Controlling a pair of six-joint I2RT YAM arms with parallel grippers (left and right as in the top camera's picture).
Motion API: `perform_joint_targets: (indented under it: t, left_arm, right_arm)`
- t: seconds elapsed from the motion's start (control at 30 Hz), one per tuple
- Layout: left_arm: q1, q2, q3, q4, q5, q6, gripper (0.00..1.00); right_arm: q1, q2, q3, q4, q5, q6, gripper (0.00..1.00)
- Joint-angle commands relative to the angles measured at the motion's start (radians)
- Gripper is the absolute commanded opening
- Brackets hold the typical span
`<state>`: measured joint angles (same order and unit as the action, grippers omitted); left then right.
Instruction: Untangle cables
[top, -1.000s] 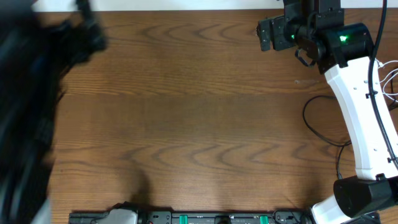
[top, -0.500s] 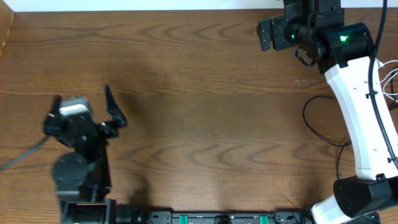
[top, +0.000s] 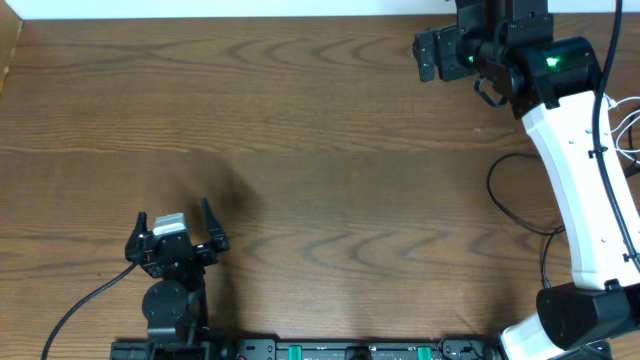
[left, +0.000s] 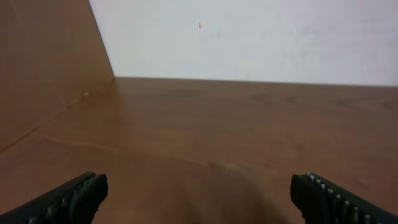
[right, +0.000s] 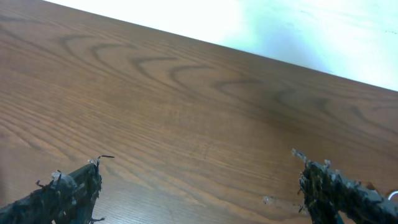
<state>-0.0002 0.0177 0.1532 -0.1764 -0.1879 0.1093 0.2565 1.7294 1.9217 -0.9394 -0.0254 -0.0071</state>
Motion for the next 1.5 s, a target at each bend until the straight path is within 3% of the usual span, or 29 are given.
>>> perform_joint_targets:
  t: [0.0, 0.13, 0.93, 1.23, 1.37, 1.47]
  left_arm:
    - [0.006, -0.016, -0.032, -0.035, -0.015, 0.01, 0.99]
    - [0.006, -0.016, -0.071, -0.096, 0.002, 0.0, 0.99]
    - [0.006, -0.014, -0.071, -0.091, 0.019, -0.02, 0.99]
    - [0.006, -0.014, -0.071, -0.091, 0.019, -0.02, 0.99]
    - [0.006, -0.014, -0.071, -0.091, 0.019, -0.02, 0.99]
    - [0.006, -0.014, -0.071, -0.091, 0.019, -0.02, 0.99]
  right_arm:
    - [0.0, -0.027, 0.002, 0.0, 0.008, 0.01, 0.99]
    - [0.0, -0.027, 0.002, 0.0, 0.008, 0.01, 0.99]
    - [0.0, -0.027, 0.002, 0.0, 0.008, 0.01, 0.99]
    - [0.0, -0.027, -0.006, -0.161, 0.01, 0.055, 0.99]
    - [0.001, -0.118, -0.03, -0.183, 0.062, 0.062, 0.99]
    - [0.0, -0.305, -0.183, -0.096, 0.141, 0.062, 0.99]
